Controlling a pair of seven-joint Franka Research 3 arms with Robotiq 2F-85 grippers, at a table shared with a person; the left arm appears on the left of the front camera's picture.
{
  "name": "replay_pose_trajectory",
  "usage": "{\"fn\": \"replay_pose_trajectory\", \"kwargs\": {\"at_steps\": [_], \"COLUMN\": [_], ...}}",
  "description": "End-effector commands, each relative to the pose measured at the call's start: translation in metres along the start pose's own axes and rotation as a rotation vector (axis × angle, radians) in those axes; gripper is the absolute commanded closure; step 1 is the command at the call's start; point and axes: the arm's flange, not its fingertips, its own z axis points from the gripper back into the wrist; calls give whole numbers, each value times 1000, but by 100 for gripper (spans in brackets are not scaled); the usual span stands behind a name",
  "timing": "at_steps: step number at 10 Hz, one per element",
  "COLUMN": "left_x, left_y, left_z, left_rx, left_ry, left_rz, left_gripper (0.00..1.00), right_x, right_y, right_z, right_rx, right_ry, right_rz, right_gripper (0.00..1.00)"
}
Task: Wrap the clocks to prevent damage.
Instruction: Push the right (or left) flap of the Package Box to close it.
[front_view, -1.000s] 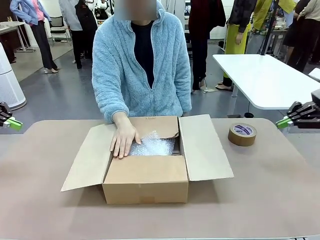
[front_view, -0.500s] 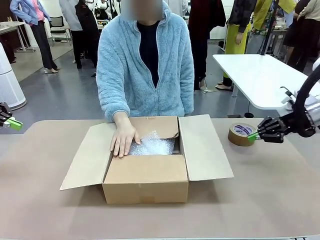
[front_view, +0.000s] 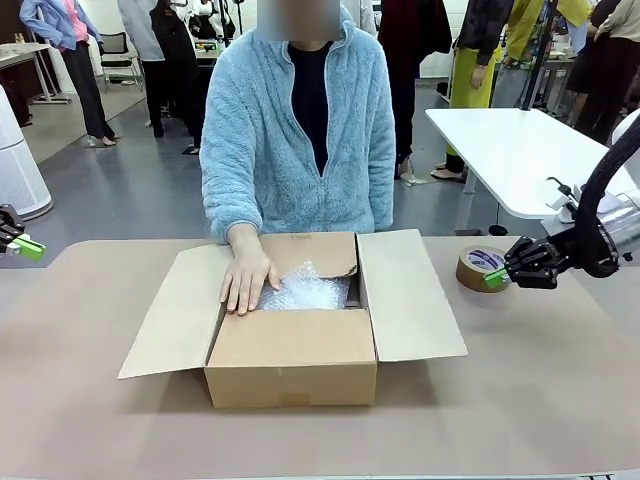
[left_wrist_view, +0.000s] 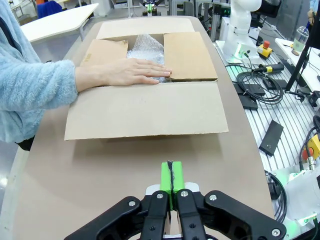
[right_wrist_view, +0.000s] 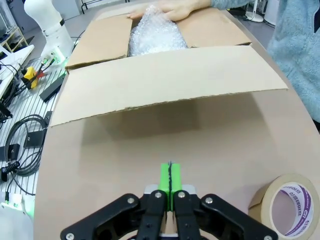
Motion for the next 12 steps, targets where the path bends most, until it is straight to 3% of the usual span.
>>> {"fn": "replay_pose_trajectory", "kwargs": {"at_steps": [1,3,5,9,12], "left_x": [1,1,1,1,1], "left_y": [-1,-1,-1,-1,-1], "left_z": [0,0,0,0,0], "left_rx": [8,8,8,8,8], "left_ry": [-23,-23,-23,-23,-23], "left_rz": [-1,-1,-1,-1,-1], "left_gripper": [100,100,100,100,100], "right_x": [0,0,-1,2,9], "right_y": [0,0,-1,0,7], "right_z": [2,1,-38,-96,-115], "right_rx": [-13,-2,16,144,238], "right_ry": [6,1,66,43,-154], "right_rz": [0,0,14,29,72], "right_gripper": [99,99,99,99,99]}}
